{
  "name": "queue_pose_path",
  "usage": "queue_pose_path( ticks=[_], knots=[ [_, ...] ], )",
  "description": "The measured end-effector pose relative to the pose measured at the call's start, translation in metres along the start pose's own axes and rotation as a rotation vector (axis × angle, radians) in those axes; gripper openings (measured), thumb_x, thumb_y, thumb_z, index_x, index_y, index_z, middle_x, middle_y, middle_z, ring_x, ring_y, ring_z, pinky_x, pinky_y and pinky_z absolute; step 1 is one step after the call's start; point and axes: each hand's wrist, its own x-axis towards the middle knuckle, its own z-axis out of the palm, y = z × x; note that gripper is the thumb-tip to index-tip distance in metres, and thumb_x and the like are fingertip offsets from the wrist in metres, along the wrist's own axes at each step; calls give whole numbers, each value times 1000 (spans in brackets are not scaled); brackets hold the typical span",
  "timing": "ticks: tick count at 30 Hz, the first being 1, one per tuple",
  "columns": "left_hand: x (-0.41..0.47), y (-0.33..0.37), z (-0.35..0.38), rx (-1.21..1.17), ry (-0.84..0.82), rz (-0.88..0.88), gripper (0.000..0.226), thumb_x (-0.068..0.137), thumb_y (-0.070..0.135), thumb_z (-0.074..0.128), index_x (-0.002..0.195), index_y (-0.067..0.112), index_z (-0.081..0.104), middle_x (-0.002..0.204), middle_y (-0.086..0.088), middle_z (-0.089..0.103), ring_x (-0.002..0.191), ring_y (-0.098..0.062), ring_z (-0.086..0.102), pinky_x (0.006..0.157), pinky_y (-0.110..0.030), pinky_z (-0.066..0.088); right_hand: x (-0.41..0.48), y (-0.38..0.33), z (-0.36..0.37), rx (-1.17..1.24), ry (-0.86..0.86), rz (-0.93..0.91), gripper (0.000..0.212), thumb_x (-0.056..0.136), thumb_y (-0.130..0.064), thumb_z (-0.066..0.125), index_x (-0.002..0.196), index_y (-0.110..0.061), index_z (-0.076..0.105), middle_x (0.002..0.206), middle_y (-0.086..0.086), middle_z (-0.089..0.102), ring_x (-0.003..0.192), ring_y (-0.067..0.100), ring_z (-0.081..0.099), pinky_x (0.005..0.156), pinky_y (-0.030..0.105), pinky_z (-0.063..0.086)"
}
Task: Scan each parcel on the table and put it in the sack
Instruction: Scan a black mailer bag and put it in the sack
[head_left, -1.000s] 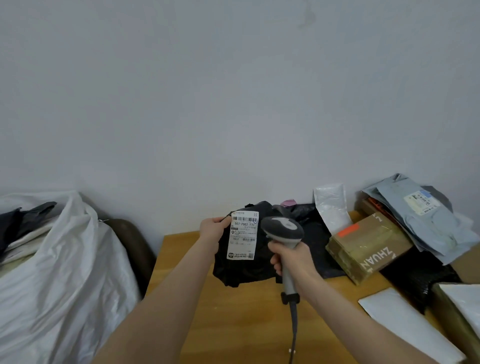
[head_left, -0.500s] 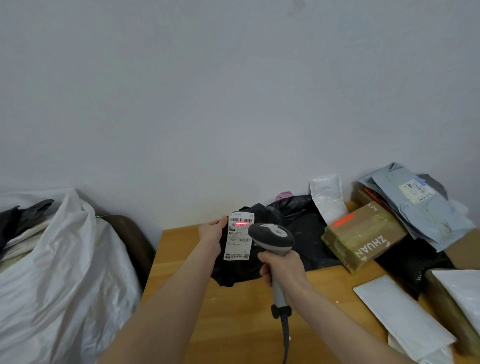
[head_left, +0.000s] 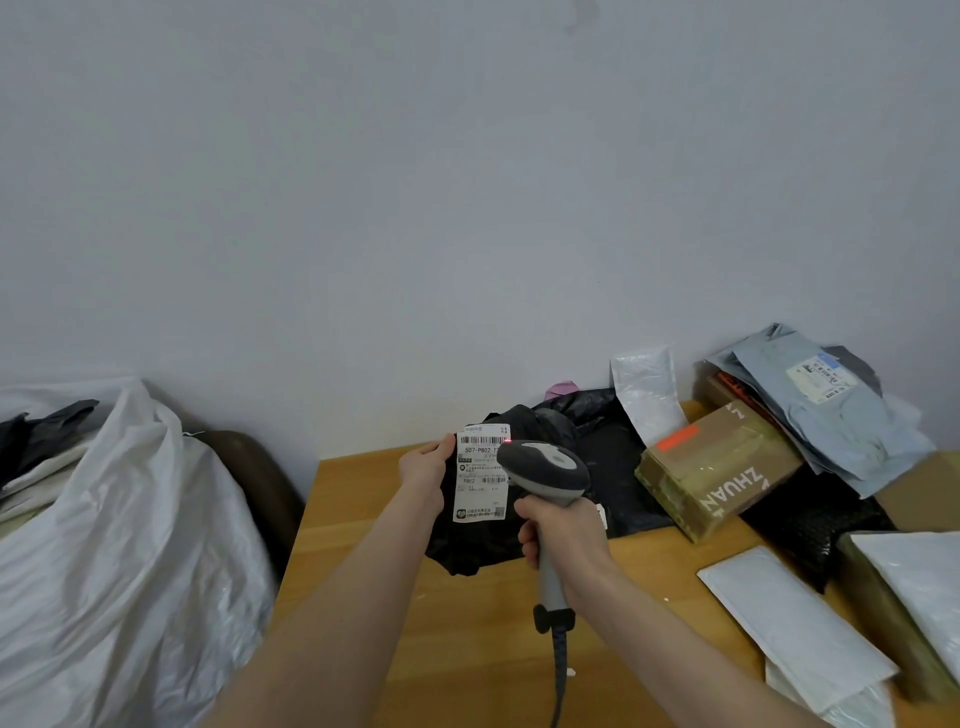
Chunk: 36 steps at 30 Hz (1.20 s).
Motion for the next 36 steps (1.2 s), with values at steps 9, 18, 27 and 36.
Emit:
queue_pose_path(
  ticks=[9,18,27,36],
  knots=[
    [-5,0,-6,-10,24,7,37,89,22,68,117,-2,62,105,-20,69,96,-37,66,82,-49,55,-1,0,1,-17,-20,4,16,82,-3,66,67,0,60,48,6,56,39,14,49,41,25,40],
    [-13,-4,-12,-33,43,6,36,89,21,68,117,-1,61,104,-19,69,94,-36,66,79,-48,56,-14,5,-6,-44,-49,-34,14,84,-3,66,72,2,62,54,11,59,43,17,50,45,27,42],
    [-18,-6,-9,-57,40,3,29,89,21,68,110,2,62,93,-16,69,78,-31,65,58,-37,52,-20,6,-10,-66,-61,-65,13,85,-6,66,76,4,65,60,16,63,45,19,50,46,27,42],
    [-23,-9,-13,-76,55,15,32,90,20,66,115,0,61,101,-18,69,83,-33,65,61,-37,52,-19,9,-13,-62,-83,-49,19,85,-2,65,67,1,60,53,10,56,41,16,48,42,25,41]
  ],
)
